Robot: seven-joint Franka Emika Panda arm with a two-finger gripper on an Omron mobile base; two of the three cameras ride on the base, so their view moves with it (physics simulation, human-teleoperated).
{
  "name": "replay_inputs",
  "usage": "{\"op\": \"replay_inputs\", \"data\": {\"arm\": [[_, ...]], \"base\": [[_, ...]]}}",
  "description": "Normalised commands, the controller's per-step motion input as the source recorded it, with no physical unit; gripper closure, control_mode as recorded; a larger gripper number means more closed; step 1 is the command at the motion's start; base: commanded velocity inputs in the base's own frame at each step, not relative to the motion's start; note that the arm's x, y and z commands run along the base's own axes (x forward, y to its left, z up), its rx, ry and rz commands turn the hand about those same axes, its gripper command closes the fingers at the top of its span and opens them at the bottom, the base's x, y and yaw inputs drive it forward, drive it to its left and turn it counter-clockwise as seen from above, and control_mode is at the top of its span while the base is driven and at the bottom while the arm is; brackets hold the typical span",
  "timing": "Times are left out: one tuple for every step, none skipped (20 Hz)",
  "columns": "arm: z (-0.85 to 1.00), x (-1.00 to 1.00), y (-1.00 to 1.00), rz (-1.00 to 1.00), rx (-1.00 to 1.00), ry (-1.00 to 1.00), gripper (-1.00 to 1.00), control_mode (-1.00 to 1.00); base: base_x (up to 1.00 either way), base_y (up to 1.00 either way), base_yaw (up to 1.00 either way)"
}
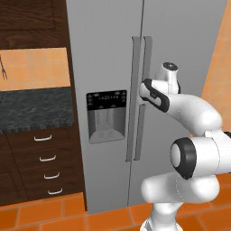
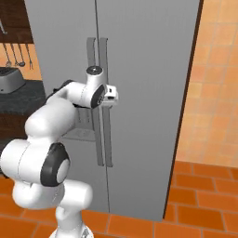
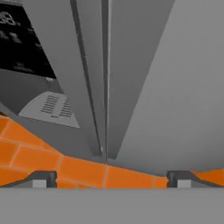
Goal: Take the strawberry from the fridge and place it on top of the pancake, located on the dining counter.
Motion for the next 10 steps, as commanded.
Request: {"op": "replay_inputs", "data": {"arm": [[-0.36, 1.00, 0.00, -0.09, 0.00, -0.01, -1.00, -1.00], [-0.29, 1.00, 0.00, -0.12, 0.00, -0.04, -1.00, -1.00], [-0.29, 1.00, 0.00, -0.14, 0.00, -0.07, -1.00, -1.00], [-0.24, 1.00, 0.00, -0.15, 0.00, -0.15, -1.00, -1.00], [-0.19, 0.89, 0.00, -0.13, 0.00, -0.22, -1.00, -1.00], [-0.15, 0.81, 0.00, -0.10, 0.00, -0.24, -1.00, -1.00], [-0.09, 0.77, -0.06, -0.09, 0.03, -0.22, -1.00, -1.00], [-0.09, 0.70, 0.00, -0.05, 0.04, -0.22, -1.00, -1.00], [-0.11, 0.74, 0.00, 0.00, 0.08, -0.17, -1.00, -1.00], [-0.04, 0.71, -0.10, 0.00, 0.12, -0.17, -1.00, -1.00]], "base": [[0.00, 0.00, 0.00], [0.00, 0.00, 0.00], [0.00, 0.00, 0.00], [0.00, 0.00, 0.00], [0.00, 0.00, 0.00], [0.00, 0.00, 0.00], [0.00, 0.00, 0.00], [0.00, 0.00, 0.00], [0.00, 0.00, 0.00], [0.00, 0.00, 0.00]]}}
